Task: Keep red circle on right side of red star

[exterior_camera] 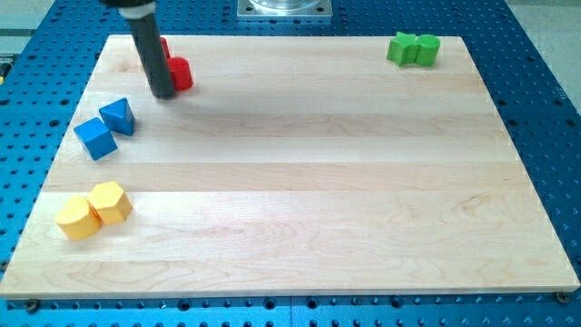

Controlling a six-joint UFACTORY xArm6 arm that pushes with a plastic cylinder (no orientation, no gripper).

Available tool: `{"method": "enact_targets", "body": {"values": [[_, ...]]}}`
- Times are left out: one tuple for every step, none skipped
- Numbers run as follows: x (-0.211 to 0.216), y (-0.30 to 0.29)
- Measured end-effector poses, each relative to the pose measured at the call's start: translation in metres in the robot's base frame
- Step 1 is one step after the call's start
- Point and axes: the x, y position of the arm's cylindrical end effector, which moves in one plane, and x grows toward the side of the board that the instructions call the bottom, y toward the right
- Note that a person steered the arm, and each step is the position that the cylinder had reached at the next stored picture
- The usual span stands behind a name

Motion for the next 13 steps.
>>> {"method": "enact_targets", "body": {"values": [[0.009, 0.000], [0.042, 0.028], [0.011, 0.030], [-0.012, 0.030], [-0.031, 0.030], [-0.008, 0.075], [-0.056, 0.097], [-0.081, 0.082], [-0.086, 0.070], [-0.086, 0.067], [-0.082, 0.040], [-0.074, 0.040], [-0.068, 0.041]]}}
